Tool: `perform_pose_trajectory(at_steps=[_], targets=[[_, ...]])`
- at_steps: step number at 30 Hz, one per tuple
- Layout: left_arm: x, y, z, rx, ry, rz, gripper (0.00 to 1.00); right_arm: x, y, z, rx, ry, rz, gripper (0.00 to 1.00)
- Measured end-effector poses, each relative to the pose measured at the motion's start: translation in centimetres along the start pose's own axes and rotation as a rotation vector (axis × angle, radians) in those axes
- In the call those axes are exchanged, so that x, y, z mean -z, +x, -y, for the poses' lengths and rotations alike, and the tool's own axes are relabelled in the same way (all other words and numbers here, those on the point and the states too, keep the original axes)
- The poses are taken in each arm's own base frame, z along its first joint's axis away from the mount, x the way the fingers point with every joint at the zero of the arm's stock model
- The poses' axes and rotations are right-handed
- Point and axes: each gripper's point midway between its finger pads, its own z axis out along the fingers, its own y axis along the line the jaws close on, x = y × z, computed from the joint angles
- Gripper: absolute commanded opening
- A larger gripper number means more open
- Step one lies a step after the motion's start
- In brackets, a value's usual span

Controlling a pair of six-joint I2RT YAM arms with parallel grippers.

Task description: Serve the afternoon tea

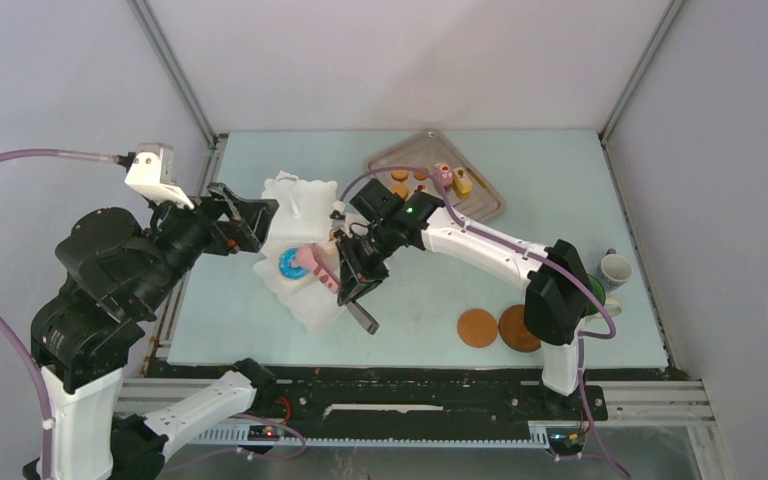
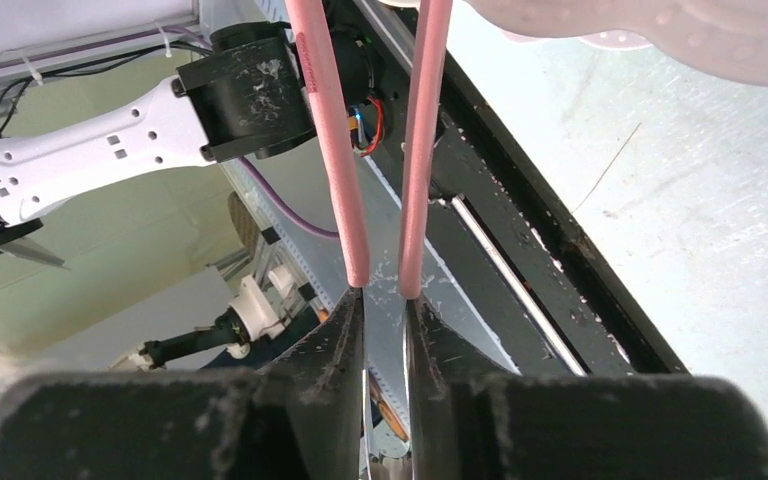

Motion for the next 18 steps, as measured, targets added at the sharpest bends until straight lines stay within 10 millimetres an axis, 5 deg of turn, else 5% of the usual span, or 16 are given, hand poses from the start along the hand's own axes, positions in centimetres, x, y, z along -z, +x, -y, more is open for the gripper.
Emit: perform_pose_trajectory(at_steps=[9,18], targets=[[0.1,-0.1,0.0,-0.007,0.001,0.004,0.97,0.1,-0.3,0.6,-0.004,0.025,0.013,0.35],[0.0,0.0,-0.1,-0.019,-0.001,0.002,0.97,0.6,-0.7,1.4,-0.019,0.030,0.033,0.37]])
